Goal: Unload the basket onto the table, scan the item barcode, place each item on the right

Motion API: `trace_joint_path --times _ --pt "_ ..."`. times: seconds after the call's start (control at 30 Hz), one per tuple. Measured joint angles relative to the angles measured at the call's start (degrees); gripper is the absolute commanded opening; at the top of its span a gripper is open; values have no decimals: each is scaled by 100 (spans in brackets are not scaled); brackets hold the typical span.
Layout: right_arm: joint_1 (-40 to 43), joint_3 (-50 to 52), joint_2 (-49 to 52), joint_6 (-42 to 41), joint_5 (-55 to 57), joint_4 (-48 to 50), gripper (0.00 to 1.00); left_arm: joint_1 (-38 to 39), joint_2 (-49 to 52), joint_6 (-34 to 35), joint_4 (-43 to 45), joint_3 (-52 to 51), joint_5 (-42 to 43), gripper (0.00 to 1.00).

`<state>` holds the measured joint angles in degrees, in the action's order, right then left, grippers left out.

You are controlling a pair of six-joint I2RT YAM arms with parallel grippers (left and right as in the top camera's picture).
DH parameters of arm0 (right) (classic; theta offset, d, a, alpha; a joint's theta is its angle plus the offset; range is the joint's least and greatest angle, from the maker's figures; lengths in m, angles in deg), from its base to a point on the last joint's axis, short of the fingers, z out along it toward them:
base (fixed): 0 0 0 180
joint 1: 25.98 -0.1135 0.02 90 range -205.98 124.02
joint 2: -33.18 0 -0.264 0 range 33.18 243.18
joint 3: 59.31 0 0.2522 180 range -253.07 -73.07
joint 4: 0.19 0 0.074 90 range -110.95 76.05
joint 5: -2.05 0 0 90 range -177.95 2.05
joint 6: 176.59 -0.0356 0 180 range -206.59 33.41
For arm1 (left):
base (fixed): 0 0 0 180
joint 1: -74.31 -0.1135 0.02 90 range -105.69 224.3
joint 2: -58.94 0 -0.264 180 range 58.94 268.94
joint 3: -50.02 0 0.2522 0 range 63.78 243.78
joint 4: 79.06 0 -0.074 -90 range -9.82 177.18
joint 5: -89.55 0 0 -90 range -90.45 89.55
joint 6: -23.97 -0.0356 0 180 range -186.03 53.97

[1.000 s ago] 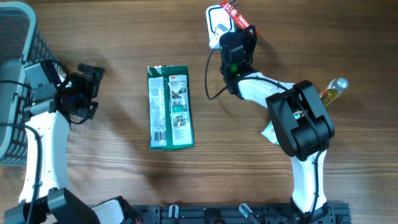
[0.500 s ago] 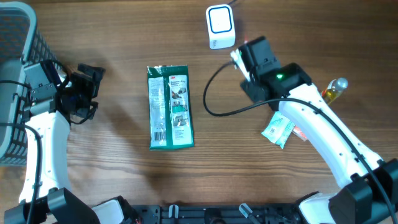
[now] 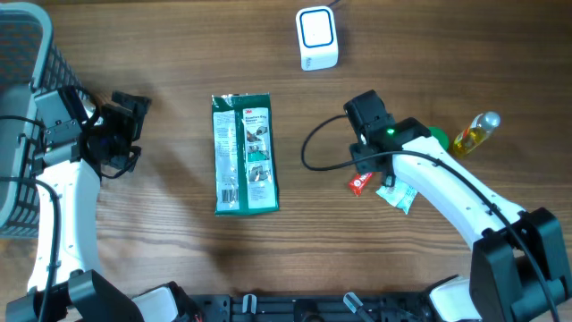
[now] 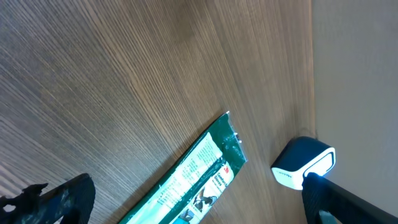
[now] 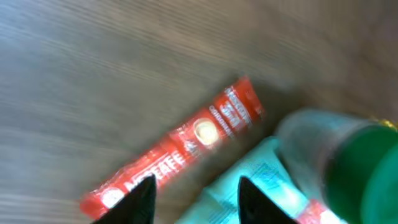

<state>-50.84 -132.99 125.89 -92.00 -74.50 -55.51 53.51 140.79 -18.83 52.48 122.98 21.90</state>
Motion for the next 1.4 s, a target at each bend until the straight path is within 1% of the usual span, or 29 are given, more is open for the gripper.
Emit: trace_joint_path --times 0.07,0.1,0.17,0.23,0.27,0.37,0.5,0.53,0.6,0.63,0.67,0.7,0.73,0.77,0.8,0.87,0.9,0.97,1.07,1.27,1.4 --pt "20 61 2 -323 -1104 813 55 0 0 0 0 0 0 100" --pt "15 105 9 -518 -1683 1202 57 0 0 0 2 0 2 100" --pt "-44 341 9 -1147 -2765 2343 58 0 0 0 0 0 4 100" --pt "-186 656 9 -1768 -3204 2973 59 0 0 0 0 0 2 100" --pt "-256 798 9 -1998 -3259 3088 62 0 0 0 2 0 2 100" --pt "-450 1191 9 -2551 -3058 3136 63 0 0 0 0 0 2 100" --pt "-468 1331 9 -2789 -2730 3187 64 0 0 0 2 0 0 100" --pt "-468 1333 9 -2811 -2686 3200 64 0 0 0 7 0 0 91" --pt "-468 1333 9 -2841 -2645 3226 64 0 0 -13 24 0 74 56" --pt "-468 1335 9 -2865 -2629 3224 64 7 0 -153 20 0 188 40" --pt "-468 1335 9 -2870 -2623 3237 65 28 0 -326 11 0 286 33" --pt "-468 1335 9 -2887 -2623 3257 69 107 0 -520 -48 2 343 24" --pt "-468 1335 9 -2896 -2623 3289 71 302 0 -726 -201 0 258 15" --pt "-468 1335 9 -2898 -2627 3307 75 535 4 -809 -310 0 144 9" --pt "-468 1335 9 -2914 -2625 3335 76 839 26 -940 -393 2 -179 4" --pt "-468 1335 9 -2907 -2627 3353 76 1578 234 -1060 -455 2 -883 4" --pt "-468 1335 9 -2907 -2625 3351 76 1816 367 -1084 -461 2 -1080 4" --pt "-468 1335 9 -2907 -2627 3329 76 2256 697 -1115 -420 2 -1517 4" --pt "-468 1335 9 -2907 -2627 3263 76 2721 1272 -1139 -330 2 -1897 4" --pt "-468 1335 9 -2907 -2627 3296 78 2798 2109 -1161 -164 2 -2203 5" --pt "-468 1335 87 -2907 -2697 3442 78 2798 2227 -1161 -31 28 -2157 5"
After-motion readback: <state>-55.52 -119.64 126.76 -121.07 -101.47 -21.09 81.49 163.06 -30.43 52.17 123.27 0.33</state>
